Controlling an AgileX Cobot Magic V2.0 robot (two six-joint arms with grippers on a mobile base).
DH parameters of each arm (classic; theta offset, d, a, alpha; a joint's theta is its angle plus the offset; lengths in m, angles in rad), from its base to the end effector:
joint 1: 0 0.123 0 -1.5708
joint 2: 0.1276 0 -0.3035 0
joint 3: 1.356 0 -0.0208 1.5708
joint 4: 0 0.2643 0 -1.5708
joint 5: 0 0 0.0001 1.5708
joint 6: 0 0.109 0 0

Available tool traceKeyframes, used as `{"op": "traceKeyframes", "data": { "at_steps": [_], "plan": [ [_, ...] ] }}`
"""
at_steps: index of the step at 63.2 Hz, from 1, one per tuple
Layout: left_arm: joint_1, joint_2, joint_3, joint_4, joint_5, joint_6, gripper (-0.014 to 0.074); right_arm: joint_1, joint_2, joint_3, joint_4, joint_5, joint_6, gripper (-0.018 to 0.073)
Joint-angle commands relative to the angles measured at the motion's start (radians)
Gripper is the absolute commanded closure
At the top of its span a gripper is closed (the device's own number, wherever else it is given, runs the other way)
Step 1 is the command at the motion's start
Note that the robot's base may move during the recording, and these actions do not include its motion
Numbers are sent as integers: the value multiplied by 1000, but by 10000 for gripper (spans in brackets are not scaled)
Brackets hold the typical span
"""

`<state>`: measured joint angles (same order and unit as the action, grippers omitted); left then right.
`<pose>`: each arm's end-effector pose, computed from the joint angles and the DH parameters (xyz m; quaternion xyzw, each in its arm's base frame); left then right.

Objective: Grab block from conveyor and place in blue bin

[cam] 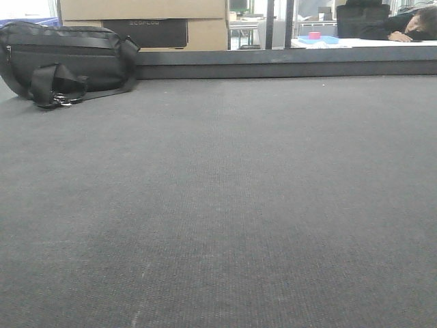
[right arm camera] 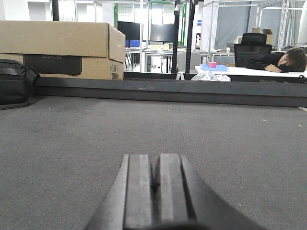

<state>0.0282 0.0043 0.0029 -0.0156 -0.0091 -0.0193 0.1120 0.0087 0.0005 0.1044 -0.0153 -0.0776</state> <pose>0.0695 0.0020 0.2144 -0.0213 0.6746 -0.0024 0.7379 0.0693 0.0076 0.2156 -0.0281 0.6728 0.0507 0.7375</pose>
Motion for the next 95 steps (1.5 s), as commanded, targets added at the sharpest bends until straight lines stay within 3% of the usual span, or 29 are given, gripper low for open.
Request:
{"op": "traceKeyframes", "data": {
  "at_steps": [1,51,61,69,77,95],
  "plan": [
    [1,-4,-3,3,-17,-5,708,-2,5,-1,-1,-23,-2,721],
    [1,-4,-3,3,-30,-5,708,-2,5,-1,-1,-23,-2,721],
    [1,-4,-38,1,-22,-5,708,0,5,-18,1,-151,-2,721],
    [1,-4,-203,29,171,-5,708,0,9,-178,1,-3,-2,721],
    [1,41,-394,66,377,-5,708,0,63,-367,1,232,-2,721],
    [1,470,-791,38,845,-5,708,0,462,-778,16,811,-2,721]
  ]
}}
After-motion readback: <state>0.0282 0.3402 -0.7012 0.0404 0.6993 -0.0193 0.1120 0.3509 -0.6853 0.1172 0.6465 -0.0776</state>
